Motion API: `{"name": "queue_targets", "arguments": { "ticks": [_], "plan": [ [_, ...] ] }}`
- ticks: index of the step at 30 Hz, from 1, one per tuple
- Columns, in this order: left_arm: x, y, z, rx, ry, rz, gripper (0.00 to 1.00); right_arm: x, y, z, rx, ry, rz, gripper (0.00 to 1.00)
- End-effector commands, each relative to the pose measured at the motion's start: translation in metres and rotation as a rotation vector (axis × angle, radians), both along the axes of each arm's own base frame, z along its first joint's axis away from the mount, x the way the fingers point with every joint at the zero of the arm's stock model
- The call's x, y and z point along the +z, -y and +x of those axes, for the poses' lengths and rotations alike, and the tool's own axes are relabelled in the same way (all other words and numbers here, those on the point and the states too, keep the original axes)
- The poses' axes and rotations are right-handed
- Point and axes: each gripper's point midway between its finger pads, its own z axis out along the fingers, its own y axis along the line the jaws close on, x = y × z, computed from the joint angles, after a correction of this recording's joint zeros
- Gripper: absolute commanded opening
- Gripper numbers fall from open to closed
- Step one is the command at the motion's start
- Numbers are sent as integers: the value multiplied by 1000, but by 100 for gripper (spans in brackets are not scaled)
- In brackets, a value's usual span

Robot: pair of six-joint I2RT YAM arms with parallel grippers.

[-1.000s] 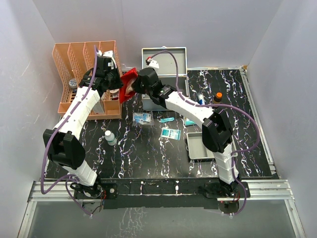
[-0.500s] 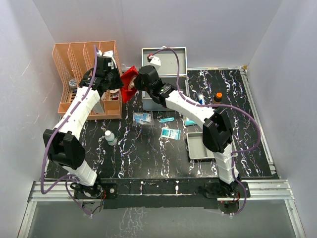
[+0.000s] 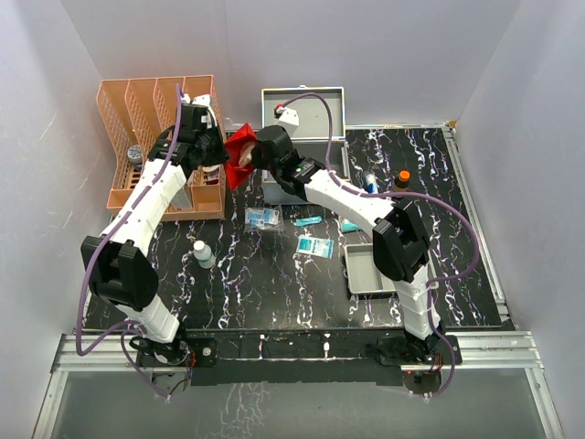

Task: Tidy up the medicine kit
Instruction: Place the medical item at the medicine pouch.

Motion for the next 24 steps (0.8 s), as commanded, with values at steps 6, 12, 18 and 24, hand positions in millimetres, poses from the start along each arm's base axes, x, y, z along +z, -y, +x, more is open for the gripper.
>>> {"name": "queue_targets", "arguments": {
  "ticks": [6, 12, 18, 24],
  "plan": [
    [17, 9, 0, -24, 31, -43, 0, 46, -4, 4, -37, 143, 97, 0],
    [18, 11, -1, -30, 33, -39, 0, 14, -37, -3, 79, 16, 94, 0],
    [20, 9, 1, -25, 42, -33, 0, -15, -65, -19, 197, -112, 107, 0],
    [22, 10, 2, -25, 50, -41, 0, -41, -87, -30, 288, -220, 125, 0]
  ]
}}
